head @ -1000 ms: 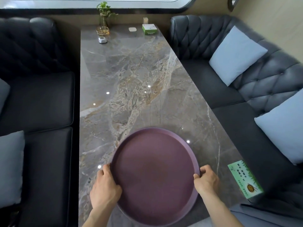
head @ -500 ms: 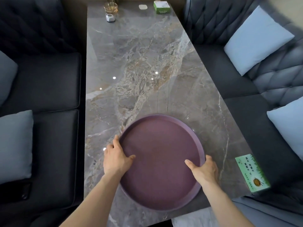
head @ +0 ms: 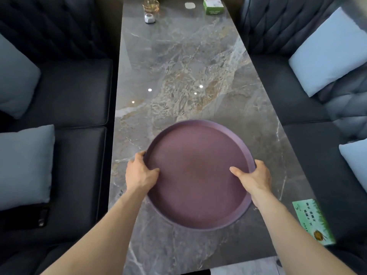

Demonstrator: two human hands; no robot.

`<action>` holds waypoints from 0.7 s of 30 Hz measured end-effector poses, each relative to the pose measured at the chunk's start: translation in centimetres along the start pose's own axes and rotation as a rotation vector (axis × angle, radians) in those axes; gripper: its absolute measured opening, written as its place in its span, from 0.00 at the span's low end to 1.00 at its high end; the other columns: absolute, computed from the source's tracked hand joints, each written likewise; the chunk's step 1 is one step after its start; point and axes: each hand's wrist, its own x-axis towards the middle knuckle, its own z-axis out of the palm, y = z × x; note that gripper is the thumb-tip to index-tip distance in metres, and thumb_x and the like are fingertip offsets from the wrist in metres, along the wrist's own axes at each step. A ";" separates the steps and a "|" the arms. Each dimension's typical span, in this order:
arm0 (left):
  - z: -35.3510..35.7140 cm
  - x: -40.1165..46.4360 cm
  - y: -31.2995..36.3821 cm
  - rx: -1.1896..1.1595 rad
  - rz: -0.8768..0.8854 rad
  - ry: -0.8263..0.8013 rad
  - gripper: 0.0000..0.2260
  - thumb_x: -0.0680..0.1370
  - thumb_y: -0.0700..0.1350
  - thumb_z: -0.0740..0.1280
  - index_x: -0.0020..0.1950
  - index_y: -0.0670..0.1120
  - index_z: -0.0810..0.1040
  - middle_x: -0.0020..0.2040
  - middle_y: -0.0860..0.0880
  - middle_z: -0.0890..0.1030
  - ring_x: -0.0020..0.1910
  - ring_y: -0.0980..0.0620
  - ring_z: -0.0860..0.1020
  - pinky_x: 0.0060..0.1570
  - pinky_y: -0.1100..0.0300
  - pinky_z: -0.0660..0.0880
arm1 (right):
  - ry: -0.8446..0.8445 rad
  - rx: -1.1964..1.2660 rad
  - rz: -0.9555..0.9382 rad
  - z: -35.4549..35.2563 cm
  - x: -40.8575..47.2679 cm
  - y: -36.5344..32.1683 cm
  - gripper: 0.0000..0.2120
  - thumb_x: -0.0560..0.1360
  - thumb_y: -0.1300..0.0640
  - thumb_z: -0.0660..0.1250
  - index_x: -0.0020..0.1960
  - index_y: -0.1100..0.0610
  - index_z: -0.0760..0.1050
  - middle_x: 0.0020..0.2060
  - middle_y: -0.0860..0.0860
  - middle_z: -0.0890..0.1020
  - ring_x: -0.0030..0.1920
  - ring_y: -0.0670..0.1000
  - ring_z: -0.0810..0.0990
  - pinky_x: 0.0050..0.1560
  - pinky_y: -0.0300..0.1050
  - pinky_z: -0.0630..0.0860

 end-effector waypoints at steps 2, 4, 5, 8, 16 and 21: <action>-1.4 0.2 1.5 -0.049 0.015 0.033 0.31 0.69 0.47 0.73 0.72 0.51 0.69 0.62 0.44 0.77 0.57 0.42 0.79 0.54 0.50 0.74 | 0.006 0.026 -0.044 -0.9 0.3 -2.5 0.46 0.64 0.45 0.80 0.75 0.56 0.63 0.71 0.57 0.71 0.69 0.61 0.72 0.68 0.60 0.71; -3.0 0.2 3.2 -0.087 0.041 0.083 0.30 0.70 0.48 0.71 0.71 0.52 0.69 0.62 0.45 0.78 0.57 0.43 0.79 0.55 0.49 0.75 | 0.017 0.044 -0.081 -2.0 0.2 -5.0 0.46 0.65 0.46 0.80 0.76 0.57 0.63 0.71 0.57 0.70 0.69 0.61 0.72 0.68 0.58 0.71; -3.8 0.2 4.0 -0.108 0.053 0.108 0.30 0.70 0.49 0.71 0.71 0.52 0.70 0.63 0.45 0.79 0.58 0.43 0.79 0.56 0.48 0.76 | 0.021 0.055 -0.095 -2.5 0.2 -6.1 0.46 0.64 0.46 0.80 0.75 0.57 0.63 0.70 0.57 0.71 0.69 0.61 0.72 0.68 0.58 0.71; -6.6 -0.1 6.5 -0.168 0.085 0.180 0.28 0.71 0.49 0.70 0.71 0.52 0.72 0.62 0.46 0.80 0.58 0.43 0.79 0.58 0.46 0.76 | 0.028 0.096 -0.129 -4.1 -0.6 -9.5 0.48 0.61 0.41 0.80 0.74 0.55 0.65 0.68 0.56 0.73 0.67 0.60 0.74 0.66 0.60 0.73; -14.6 -2.3 12.6 -0.347 0.175 0.348 0.23 0.72 0.43 0.68 0.68 0.52 0.76 0.58 0.48 0.82 0.55 0.43 0.80 0.51 0.50 0.74 | 0.054 0.207 -0.263 -9.0 -3.1 -16.9 0.44 0.58 0.40 0.79 0.68 0.55 0.71 0.61 0.53 0.81 0.59 0.58 0.81 0.62 0.58 0.78; -19.1 -4.3 15.2 -0.432 0.218 0.378 0.24 0.70 0.40 0.66 0.66 0.52 0.77 0.53 0.50 0.84 0.52 0.42 0.80 0.53 0.49 0.75 | 0.081 0.263 -0.367 -13.1 -7.2 -21.0 0.16 0.68 0.53 0.77 0.54 0.54 0.78 0.49 0.51 0.84 0.48 0.55 0.83 0.55 0.57 0.81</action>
